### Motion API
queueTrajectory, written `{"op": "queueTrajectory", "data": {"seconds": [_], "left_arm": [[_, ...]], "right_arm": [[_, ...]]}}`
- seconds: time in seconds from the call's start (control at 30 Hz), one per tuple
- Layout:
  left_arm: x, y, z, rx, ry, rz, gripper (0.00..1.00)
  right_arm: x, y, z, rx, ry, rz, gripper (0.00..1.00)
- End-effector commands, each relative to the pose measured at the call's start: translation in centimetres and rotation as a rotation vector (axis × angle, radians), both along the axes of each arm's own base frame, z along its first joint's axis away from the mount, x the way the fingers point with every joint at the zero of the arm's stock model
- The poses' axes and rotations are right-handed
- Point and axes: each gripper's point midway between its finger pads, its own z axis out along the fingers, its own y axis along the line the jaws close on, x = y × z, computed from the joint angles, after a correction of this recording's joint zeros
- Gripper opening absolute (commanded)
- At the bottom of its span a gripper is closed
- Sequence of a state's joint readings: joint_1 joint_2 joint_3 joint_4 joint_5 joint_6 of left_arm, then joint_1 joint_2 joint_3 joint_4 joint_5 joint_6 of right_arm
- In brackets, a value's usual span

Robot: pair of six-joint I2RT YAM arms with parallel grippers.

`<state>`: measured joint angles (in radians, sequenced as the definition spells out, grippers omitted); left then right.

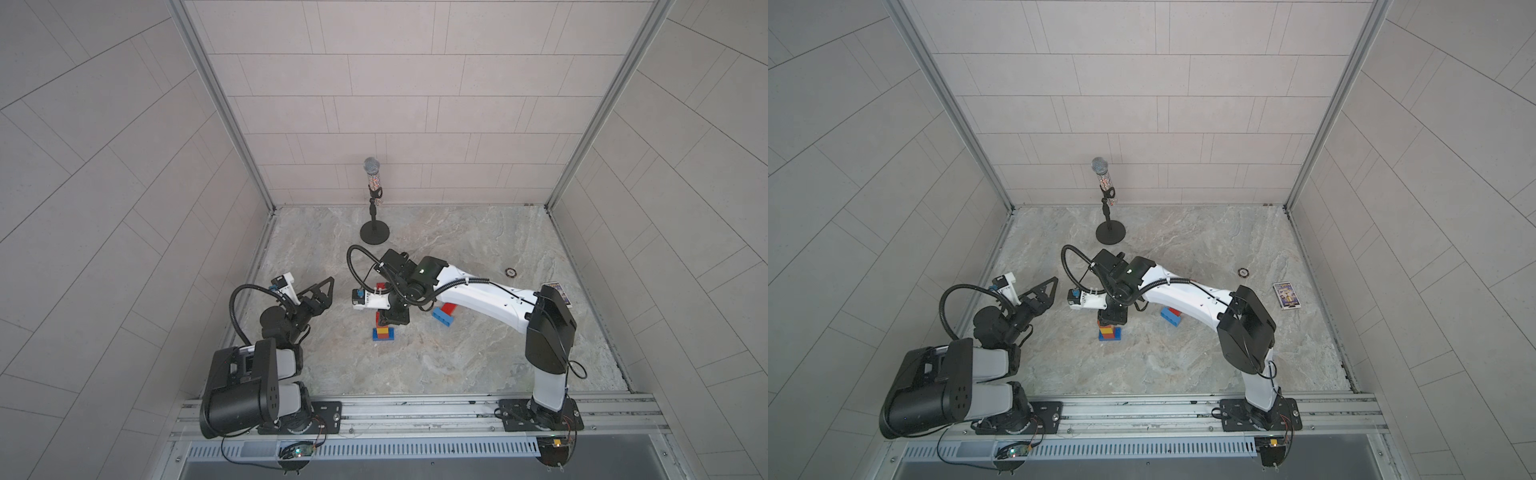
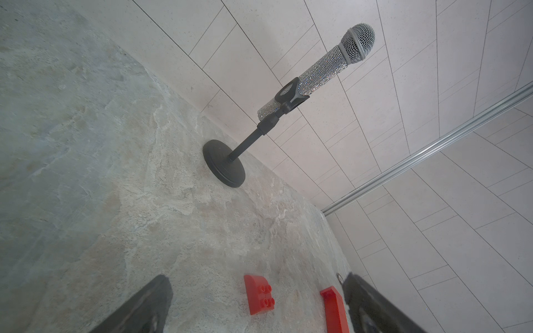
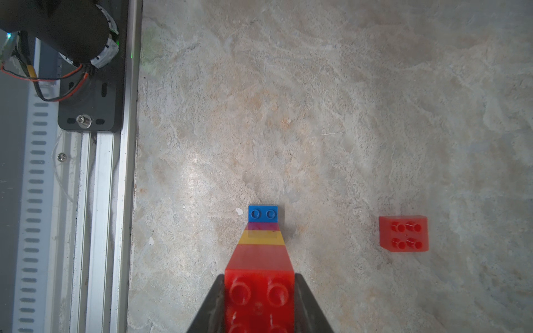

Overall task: Assemble the number 1 with lego
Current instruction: Assemble the lego brick with the lego brick.

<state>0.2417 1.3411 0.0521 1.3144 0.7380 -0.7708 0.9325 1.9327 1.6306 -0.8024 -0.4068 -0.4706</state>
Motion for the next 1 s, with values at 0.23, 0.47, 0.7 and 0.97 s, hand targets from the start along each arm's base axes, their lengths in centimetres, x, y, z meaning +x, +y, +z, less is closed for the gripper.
{"op": "queueTrajectory", "data": {"seconds": [0.23,0.47,0.7,0.97], "left_arm": [[0.2,-0.2,1.2,0.007,-0.049,-0.014,1.00],[0.2,-0.2,1.2,0.007,-0.049,-0.014,1.00],[0.2,-0.2,1.2,0.009,-0.051,-0.013,1.00],[0.1,-0.2,1.3,0.009,-0.052,-0.014,1.00]], "right_arm": [[-5.0,-8.9,-10.6,-0.469,0.206,-0.027,0.04],[-4.9,-7.3,-6.3,-0.329,0.172,-0.029,0.29],[-4.3,-6.4,-3.1,-0.249,0.117,-0.043,0.70],[-3.6,-6.3,0.4,-0.176,0.049,-0.071,1.00]]}}
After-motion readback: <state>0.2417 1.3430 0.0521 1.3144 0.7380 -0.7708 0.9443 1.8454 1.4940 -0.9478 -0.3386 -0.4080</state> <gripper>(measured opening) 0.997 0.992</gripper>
